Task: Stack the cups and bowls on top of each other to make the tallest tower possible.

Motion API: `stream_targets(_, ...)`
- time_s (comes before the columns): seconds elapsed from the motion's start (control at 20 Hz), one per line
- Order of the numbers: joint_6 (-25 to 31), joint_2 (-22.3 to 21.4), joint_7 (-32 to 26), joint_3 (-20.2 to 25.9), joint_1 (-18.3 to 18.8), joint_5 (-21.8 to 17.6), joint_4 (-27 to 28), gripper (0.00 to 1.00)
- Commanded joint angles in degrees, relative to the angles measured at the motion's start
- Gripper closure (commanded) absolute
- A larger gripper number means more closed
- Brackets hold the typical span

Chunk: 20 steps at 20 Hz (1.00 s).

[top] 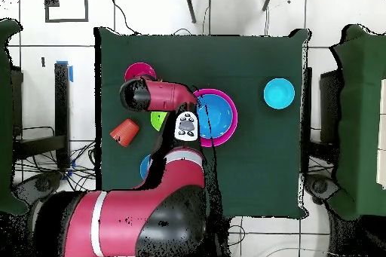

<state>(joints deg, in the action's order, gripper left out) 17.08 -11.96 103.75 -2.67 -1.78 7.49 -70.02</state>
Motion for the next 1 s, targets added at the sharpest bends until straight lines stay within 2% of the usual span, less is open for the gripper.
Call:
stream_targets(0.05, 6.1, 2.2, -6.7, 9.6, 0.8, -7.1, -1.7, 0.00)
stream_targets(1.0, 6.4, 2.0, -6.3, 12.6, 3.2, -11.0, -1.8, 0.00)
